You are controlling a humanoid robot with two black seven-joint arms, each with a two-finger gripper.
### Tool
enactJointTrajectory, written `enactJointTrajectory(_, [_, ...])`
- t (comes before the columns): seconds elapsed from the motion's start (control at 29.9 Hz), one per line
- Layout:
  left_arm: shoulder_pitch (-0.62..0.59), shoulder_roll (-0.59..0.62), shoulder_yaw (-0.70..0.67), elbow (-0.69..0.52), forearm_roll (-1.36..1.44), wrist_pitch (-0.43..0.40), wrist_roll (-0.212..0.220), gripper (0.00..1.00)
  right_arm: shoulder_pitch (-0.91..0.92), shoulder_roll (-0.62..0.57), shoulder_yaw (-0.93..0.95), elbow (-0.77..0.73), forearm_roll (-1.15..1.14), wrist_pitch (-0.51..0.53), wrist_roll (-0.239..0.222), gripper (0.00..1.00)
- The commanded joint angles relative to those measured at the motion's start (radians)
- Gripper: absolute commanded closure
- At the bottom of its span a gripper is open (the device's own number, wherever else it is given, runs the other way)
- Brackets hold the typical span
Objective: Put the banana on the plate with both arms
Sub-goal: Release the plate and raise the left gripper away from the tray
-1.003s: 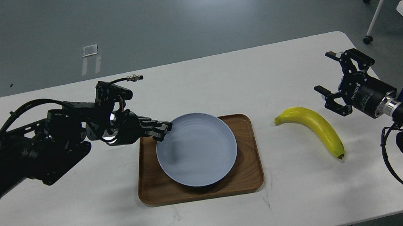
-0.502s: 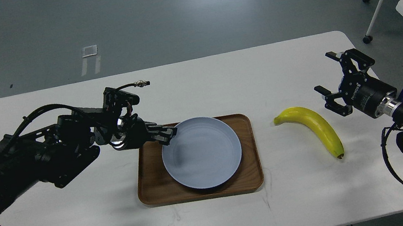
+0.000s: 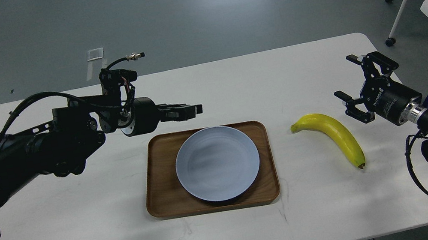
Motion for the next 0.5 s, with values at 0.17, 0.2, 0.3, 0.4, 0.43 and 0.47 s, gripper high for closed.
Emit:
enactJointTrajectory(0.17, [0.04,0.12,-0.082,-0.008,-0.8,-0.023,0.0,0.02,0.0,0.002,0.001,0.0,0.0,0.0,0.0,0.0])
enactJointTrajectory(0.2, [0.054,0.134,-0.084,-0.006,-0.829,-0.032,0.0,0.02,0.0,0.002,-0.001,0.0,0.0,0.0,0.0,0.0])
enactJointTrajectory(0.3, [0.128,0.186,-0.128,-0.008,-0.919,-0.098,0.0,0.02,-0.002,0.002,-0.001,0.0,0.0,0.0,0.0,0.0])
enactJointTrajectory(0.4, [0.25,0.249,-0.254,-0.012,-0.959,-0.151,0.0,0.02,-0.002,0.002,-0.001,0.0,0.0,0.0,0.0,0.0])
enactJointTrajectory(0.43, [0.298,0.262,-0.31,-0.012,-0.959,-0.151,0.0,0.02,0.0,0.0,-0.001,0.0,-0.001,0.0,0.0,0.0])
enactJointTrajectory(0.47, [0.317,0.266,-0.332,-0.011,-0.959,-0.151,0.0,0.02,0.0,0.002,-0.001,0.001,-0.003,0.0,0.0,0.0])
